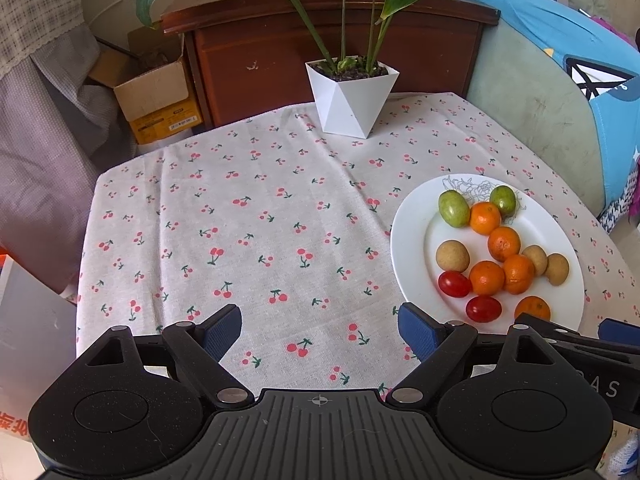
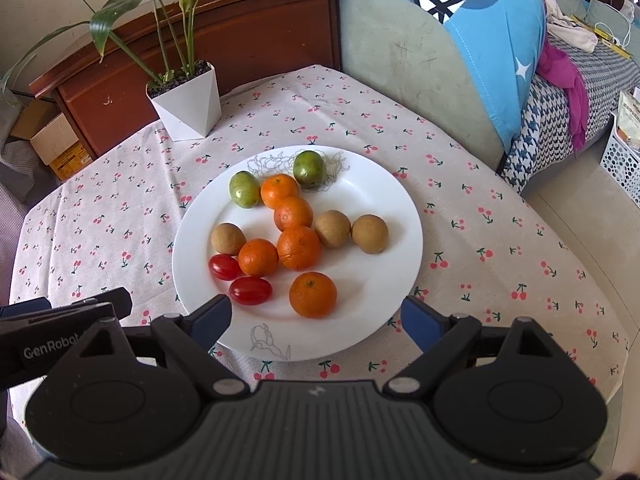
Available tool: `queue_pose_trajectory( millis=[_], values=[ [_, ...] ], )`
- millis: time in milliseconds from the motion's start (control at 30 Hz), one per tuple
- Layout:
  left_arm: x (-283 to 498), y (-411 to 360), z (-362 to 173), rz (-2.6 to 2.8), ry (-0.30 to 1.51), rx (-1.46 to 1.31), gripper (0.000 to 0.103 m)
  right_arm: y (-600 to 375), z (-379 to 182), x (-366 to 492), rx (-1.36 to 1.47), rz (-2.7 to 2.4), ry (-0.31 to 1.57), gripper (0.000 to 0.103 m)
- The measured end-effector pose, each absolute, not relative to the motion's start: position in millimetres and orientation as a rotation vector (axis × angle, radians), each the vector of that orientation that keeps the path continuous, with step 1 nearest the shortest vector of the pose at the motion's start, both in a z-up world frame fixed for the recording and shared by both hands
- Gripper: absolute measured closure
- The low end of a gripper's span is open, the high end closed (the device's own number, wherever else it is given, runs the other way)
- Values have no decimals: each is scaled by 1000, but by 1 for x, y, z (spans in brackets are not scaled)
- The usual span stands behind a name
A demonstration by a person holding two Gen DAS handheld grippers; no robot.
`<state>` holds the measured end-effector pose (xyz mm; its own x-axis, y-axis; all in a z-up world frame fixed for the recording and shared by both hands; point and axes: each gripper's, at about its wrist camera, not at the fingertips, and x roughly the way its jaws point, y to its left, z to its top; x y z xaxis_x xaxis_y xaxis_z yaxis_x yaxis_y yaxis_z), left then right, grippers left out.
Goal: Organize fruits
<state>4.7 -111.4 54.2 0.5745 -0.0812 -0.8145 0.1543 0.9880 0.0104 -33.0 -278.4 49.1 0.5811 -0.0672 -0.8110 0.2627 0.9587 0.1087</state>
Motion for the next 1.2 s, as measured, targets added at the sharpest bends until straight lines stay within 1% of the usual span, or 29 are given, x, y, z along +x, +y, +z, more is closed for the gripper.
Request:
queue_pose_trajectory(
  millis=[433,867,900,1000,1133,1200],
  values=[
    [-7,-78,49,-126,962,120,16,-243,38,-41,209,-50,928,12],
    [-7,-19,43,-52,969,71,16,-179,4,-58,136,89,912,12],
    [-7,-17,43,-50,972,67,16,-176,2,-60,125,84,893,10],
    [-6,-12,42,-49,972,67,16,-163,-3,-64,63,73,843,8],
    [-7,-6,40,-46,975,62,16,-151,-10,-67,14,58,798,1],
    [-6,-4,38,-46,979,60,16,-147,-13,-68,16,44,764,1]
  ],
)
